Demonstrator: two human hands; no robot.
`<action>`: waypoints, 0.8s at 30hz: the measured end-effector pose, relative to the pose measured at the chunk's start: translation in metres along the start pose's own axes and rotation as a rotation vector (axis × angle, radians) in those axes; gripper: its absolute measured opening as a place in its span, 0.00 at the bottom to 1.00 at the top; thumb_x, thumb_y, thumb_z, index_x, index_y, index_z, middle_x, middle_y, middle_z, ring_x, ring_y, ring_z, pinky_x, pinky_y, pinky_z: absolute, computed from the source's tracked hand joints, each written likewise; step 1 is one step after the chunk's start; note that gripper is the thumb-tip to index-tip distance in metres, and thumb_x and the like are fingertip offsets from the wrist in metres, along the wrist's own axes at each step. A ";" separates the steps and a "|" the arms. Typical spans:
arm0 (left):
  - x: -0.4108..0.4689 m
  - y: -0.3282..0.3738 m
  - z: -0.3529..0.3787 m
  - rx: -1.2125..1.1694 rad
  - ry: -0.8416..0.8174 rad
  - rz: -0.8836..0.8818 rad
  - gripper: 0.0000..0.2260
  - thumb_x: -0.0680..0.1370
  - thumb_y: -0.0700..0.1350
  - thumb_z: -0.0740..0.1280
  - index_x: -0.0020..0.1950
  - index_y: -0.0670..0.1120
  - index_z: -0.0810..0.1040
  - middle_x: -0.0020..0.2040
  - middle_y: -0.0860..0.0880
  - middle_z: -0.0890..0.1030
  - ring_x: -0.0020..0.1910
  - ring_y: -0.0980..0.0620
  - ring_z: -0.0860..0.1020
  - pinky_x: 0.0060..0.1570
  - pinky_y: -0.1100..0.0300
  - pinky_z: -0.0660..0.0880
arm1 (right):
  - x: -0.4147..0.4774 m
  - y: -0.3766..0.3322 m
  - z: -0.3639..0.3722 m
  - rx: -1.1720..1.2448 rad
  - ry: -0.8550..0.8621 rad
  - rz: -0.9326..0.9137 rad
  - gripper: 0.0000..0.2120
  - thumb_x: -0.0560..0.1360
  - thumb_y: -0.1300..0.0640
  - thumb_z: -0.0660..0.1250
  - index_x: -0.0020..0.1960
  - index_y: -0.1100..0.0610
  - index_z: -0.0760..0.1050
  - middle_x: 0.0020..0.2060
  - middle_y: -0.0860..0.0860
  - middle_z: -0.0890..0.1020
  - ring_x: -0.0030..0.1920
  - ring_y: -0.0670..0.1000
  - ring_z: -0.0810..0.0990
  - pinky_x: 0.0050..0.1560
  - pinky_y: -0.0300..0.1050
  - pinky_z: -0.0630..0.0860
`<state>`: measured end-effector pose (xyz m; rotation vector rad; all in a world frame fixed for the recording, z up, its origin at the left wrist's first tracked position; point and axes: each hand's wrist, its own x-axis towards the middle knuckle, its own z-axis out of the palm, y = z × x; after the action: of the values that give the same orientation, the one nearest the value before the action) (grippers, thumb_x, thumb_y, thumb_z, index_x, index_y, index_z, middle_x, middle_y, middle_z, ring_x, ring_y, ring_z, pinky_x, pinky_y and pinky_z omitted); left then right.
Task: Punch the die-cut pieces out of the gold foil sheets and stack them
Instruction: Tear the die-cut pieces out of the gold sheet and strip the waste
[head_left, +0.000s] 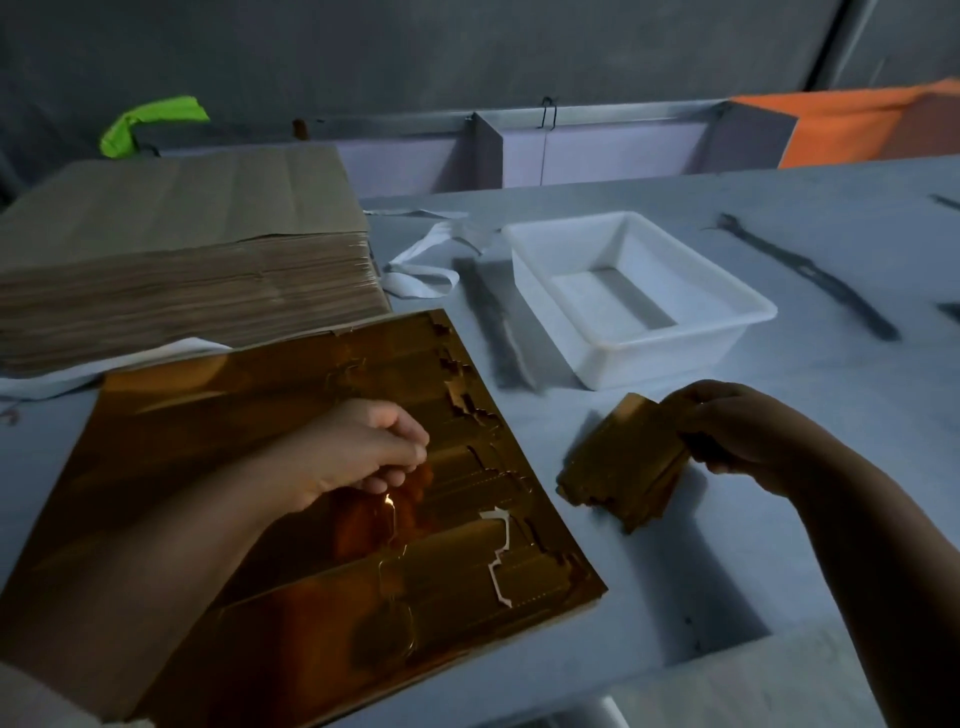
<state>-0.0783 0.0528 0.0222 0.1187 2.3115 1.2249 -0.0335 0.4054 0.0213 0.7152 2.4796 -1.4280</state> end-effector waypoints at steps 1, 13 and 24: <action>-0.003 0.001 0.002 0.074 -0.025 0.019 0.07 0.78 0.41 0.69 0.54 0.50 0.80 0.46 0.50 0.82 0.38 0.58 0.80 0.35 0.66 0.75 | 0.001 0.001 0.000 -0.047 0.024 0.000 0.12 0.75 0.69 0.61 0.51 0.58 0.80 0.34 0.57 0.77 0.32 0.51 0.73 0.33 0.42 0.68; -0.021 -0.005 -0.009 0.619 -0.015 0.006 0.16 0.80 0.44 0.64 0.61 0.65 0.74 0.50 0.56 0.72 0.46 0.54 0.76 0.36 0.64 0.73 | -0.016 -0.039 0.038 -0.661 0.220 -0.313 0.16 0.81 0.50 0.64 0.67 0.51 0.74 0.62 0.55 0.79 0.55 0.55 0.77 0.50 0.46 0.73; -0.019 -0.017 -0.008 0.842 -0.040 0.107 0.13 0.77 0.45 0.66 0.45 0.66 0.71 0.49 0.59 0.66 0.48 0.56 0.70 0.38 0.64 0.69 | -0.025 -0.057 0.110 -0.690 -0.174 -0.395 0.13 0.81 0.50 0.64 0.63 0.53 0.77 0.51 0.51 0.81 0.42 0.45 0.78 0.40 0.36 0.76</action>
<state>-0.0630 0.0305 0.0200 0.5520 2.6518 0.2105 -0.0478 0.2795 0.0176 -0.0345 2.7859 -0.5777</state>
